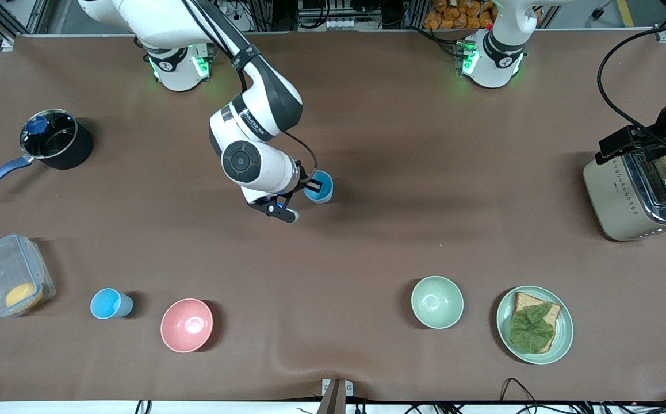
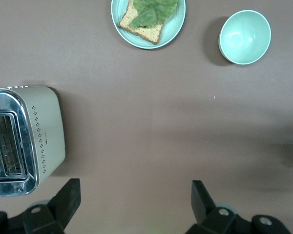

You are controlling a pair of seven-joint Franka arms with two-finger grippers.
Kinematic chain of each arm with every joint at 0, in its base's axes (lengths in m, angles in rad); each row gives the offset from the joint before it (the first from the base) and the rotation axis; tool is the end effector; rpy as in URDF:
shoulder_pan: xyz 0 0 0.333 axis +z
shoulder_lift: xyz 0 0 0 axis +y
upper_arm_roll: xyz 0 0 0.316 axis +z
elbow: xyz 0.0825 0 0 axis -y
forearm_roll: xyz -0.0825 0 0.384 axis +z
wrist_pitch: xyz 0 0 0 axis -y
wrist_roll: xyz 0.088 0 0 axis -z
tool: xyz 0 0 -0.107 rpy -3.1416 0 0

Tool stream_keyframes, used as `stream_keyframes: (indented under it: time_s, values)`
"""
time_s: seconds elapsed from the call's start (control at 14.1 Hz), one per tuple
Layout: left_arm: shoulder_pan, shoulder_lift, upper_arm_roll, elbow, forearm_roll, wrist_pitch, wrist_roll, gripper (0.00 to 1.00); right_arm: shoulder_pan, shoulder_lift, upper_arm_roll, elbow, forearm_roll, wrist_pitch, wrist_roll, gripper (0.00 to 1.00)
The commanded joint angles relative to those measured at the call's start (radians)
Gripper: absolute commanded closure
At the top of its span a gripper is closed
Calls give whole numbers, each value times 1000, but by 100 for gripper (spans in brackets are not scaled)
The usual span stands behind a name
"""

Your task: Stack blue cups with both arms

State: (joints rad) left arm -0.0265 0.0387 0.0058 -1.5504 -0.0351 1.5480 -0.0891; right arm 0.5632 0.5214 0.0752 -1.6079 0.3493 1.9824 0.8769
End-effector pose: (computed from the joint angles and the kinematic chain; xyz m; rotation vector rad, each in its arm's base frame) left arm 0.5634 -0.0156 0.6106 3.1065 0.1062 -0.0668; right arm 0.5304 0.4127 0.3185 -2.8840 0.6006 0.5130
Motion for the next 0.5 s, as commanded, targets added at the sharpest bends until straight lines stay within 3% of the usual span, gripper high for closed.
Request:
stream_keyframes:
  time_s: [0.0, 0.43]
  values:
    - [14, -28, -32, -19, 1, -31, -60, 0, -3, -26, 1, -10, -21, -48, 17, 100]
    - [28, -54, -67, -23, 12, -59, -69, 0, 15, -23, 1, -12, -21, -59, 48, 100]
